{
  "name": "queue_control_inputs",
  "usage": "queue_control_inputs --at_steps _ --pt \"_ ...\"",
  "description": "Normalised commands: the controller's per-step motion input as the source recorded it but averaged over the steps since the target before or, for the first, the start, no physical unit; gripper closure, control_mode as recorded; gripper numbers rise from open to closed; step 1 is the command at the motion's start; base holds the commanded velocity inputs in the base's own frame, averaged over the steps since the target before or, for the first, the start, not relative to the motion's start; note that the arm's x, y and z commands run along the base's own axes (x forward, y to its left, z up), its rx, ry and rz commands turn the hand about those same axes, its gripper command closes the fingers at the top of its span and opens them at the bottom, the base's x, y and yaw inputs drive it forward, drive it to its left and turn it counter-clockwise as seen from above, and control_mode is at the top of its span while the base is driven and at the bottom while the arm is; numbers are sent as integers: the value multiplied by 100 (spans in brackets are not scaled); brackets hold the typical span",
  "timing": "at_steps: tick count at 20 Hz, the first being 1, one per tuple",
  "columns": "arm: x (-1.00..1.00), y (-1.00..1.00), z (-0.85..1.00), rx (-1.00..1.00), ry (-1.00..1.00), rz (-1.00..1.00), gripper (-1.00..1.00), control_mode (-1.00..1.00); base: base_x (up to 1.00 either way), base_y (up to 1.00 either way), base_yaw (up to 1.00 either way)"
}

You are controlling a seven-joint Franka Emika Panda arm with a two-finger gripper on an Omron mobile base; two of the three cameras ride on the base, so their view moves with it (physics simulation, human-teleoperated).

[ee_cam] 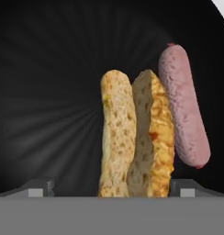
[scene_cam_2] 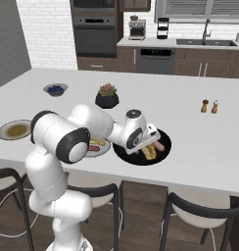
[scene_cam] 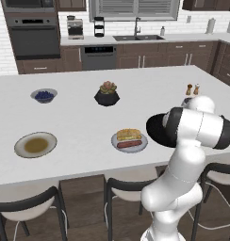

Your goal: Place one bun and one sausage from the bowl on each plate.

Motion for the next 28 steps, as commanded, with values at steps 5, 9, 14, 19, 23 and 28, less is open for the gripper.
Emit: queue_control_inputs --at_steps 5,9,14,19,23,28 --pt "12 -16 -11 0 0 0 -100 -100 0 0 0" --pt "5 -10 -17 0 0 0 -100 -100 0 0 0" --pt "1 -2 -19 0 0 0 -100 -100 0 0 0" --pt "1 -5 -21 0 0 0 -100 -100 0 0 0" --pt "0 0 -28 0 0 0 -100 -100 0 0 0" --pt "0 0 -21 0 0 0 100 -100 0 0 0"
